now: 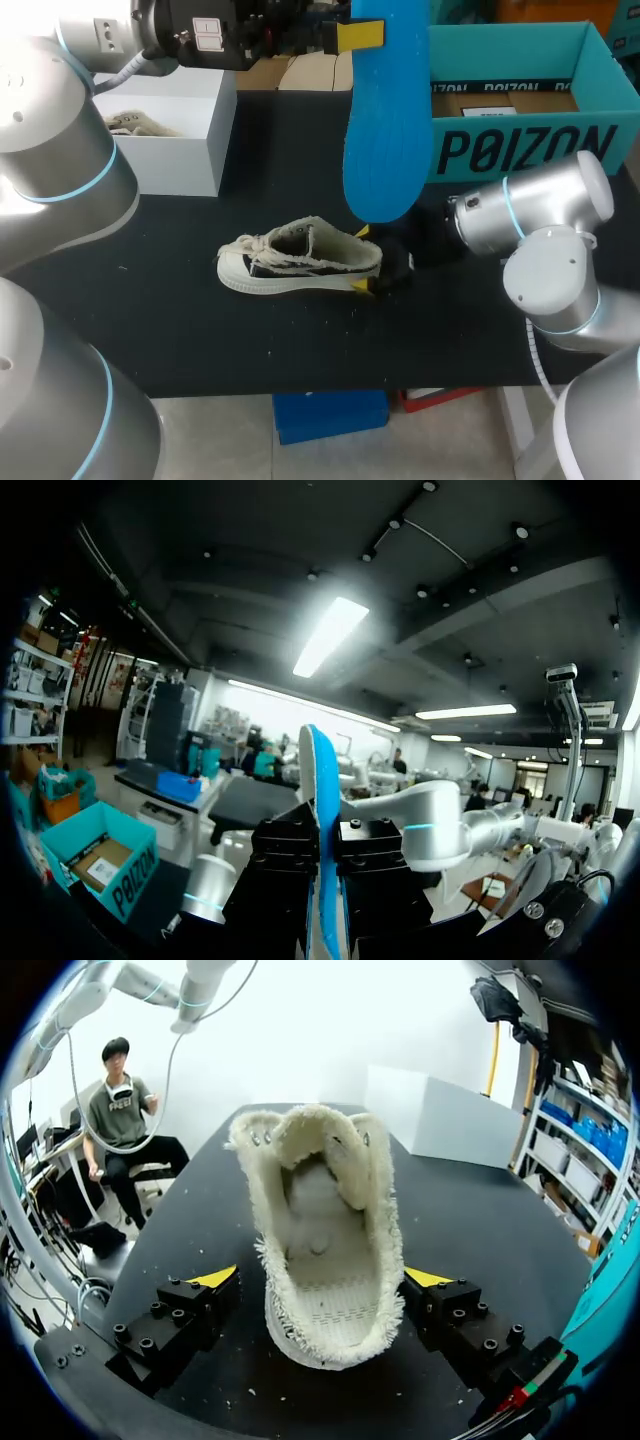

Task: Take the shoe out of the shoebox, open the shoe tongue, remove and reinsert the insole, then place the shoe into the shoebox

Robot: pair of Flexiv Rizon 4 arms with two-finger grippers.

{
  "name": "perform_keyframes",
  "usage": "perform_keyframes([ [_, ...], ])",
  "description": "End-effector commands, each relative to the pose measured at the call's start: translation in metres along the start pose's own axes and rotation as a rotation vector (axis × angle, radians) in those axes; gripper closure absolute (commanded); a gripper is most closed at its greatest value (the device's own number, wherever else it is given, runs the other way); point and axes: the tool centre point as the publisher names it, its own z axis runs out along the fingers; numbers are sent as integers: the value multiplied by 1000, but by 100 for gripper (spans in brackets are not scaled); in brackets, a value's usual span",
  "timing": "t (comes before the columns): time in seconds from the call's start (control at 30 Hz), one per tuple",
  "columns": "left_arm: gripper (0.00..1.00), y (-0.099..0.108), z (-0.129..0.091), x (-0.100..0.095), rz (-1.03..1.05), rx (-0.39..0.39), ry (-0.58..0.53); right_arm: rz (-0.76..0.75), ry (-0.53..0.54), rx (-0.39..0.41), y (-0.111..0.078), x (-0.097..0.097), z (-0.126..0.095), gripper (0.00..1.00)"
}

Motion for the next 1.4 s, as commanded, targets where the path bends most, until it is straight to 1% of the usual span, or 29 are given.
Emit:
perform_keyframes([
  [0.03, 100, 1, 2, 0, 0, 0, -3, 5, -3, -6, -4, 1, 1, 0],
  [0.17, 100, 1, 2, 0, 0, 0, -3, 9, -2, -3, -6, 1, 1, 0],
  [0.27, 100, 1, 2, 0, 0, 0, -3, 1, -5, 36, -6, -1, -6, 0],
  [0.33, 100, 1, 2, 0, 0, 0, -3, -13, -8, 82, -5, -4, -13, 0],
  [0.43, 100, 1, 2, 0, 0, 0, -3, -50, 0, 198, -2, -10, -25, 0],
  [0.53, 100, 1, 2, 0, 0, 0, -3, -74, -11, 288, 3, -18, -36, 0],
  [0.67, 100, 1, 2, 0, 0, 0, -3, -116, 0, 432, 13, -28, -42, 0],
  [0.8, 100, 1, 2, 0, 0, 0, -3, -150, 18, 579, 20, -36, -41, 0],
  [0.87, 100, 1, 2, 0, 0, 0, -3, -168, 33, 682, 24, -38, -37, 0],
  [1.0, 100, 1, 2, 0, 0, 0, -3, -205, 55, 800, 36, -39, -29, 0],
  [1.07, 100, 1, 2, 0, 0, 0, -3, -211, 55, 845, 44, -38, -25, 0],
  [1.17, 100, 1, 2, 0, 0, 0, -3, -229, 61, 909, 50, -39, -21, 0],
  [1.3, 100, 1, 2, 0, 0, 0, -3, -224, 57, 981, 58, -41, -14, 0],
  [1.4, 100, 1, 2, 0, 0, 0, -3, -224, 67, 1017, 64, -42, -7, 0],
])
